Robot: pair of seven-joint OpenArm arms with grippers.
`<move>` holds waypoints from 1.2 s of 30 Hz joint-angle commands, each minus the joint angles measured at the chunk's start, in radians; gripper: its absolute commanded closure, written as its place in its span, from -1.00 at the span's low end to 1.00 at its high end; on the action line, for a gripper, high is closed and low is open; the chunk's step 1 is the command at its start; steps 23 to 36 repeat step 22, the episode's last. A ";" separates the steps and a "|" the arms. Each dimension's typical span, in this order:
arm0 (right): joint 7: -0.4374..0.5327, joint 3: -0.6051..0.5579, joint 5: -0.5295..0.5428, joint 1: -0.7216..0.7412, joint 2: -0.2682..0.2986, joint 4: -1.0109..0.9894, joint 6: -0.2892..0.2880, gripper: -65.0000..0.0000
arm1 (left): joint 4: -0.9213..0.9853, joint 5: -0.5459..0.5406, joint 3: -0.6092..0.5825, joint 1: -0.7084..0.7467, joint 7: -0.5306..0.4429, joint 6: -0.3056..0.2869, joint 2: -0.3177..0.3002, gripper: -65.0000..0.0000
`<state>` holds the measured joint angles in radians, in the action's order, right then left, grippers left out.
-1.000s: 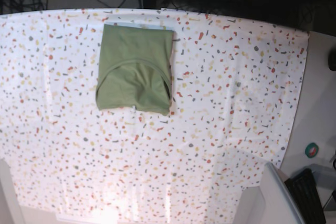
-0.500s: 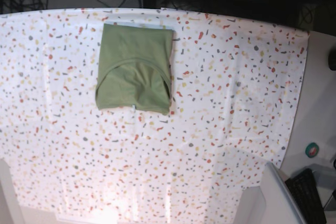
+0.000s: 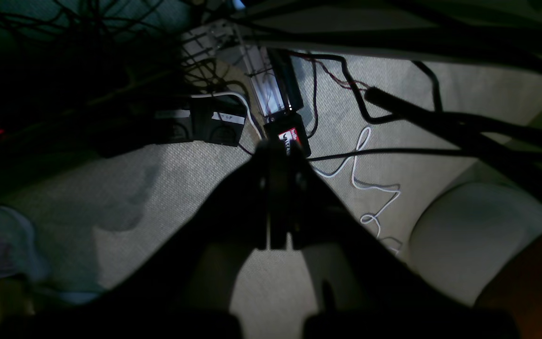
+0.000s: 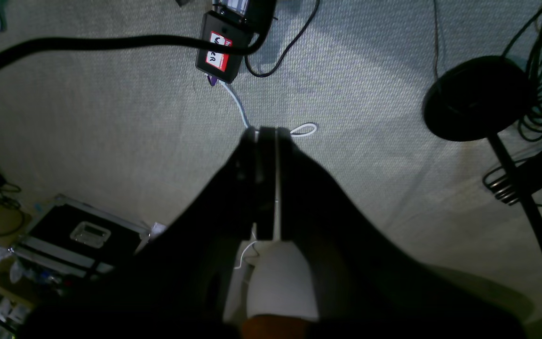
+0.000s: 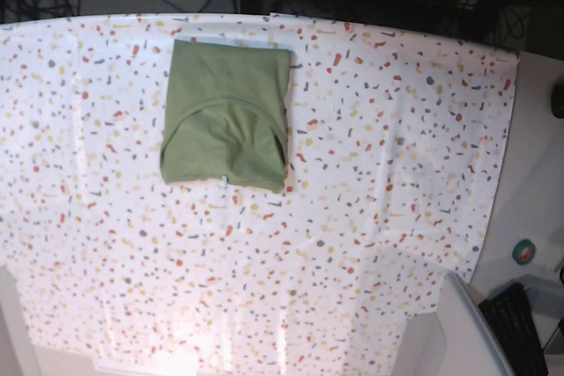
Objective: Layout the t-shirt on the table in an organized manner, then fold the t-shirt properly
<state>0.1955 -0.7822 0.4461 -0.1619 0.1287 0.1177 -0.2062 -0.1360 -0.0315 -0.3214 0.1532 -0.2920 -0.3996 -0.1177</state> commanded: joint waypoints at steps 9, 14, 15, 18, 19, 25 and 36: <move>0.017 0.205 0.001 -0.006 -0.005 0.001 0.003 1.00 | 0.005 -0.008 0.005 0.016 -0.002 -0.009 -0.007 1.00; 0.123 0.212 0.000 -0.017 -0.005 0.001 0.003 1.00 | 0.000 -0.009 0.009 0.016 -0.003 -0.008 0.000 1.00; 0.134 0.209 0.000 -0.023 -0.005 0.001 0.003 1.00 | -0.001 -0.009 0.009 0.016 -0.005 -0.008 0.000 1.00; 0.167 0.209 -0.002 -0.028 -0.004 0.001 0.003 1.00 | -0.001 -0.011 0.009 0.016 -0.005 -0.008 0.002 1.00; 0.175 0.209 -0.002 -0.028 -0.004 0.001 0.003 1.00 | -0.001 -0.011 0.009 0.016 -0.005 -0.008 0.002 1.00; 0.181 0.209 -0.002 -0.028 -0.004 0.001 0.003 1.00 | -0.001 -0.011 0.009 0.016 -0.005 -0.008 0.002 1.00; 0.181 0.209 -0.002 -0.028 -0.004 0.001 0.003 1.00 | -0.001 -0.011 0.009 0.016 -0.005 -0.008 0.002 1.00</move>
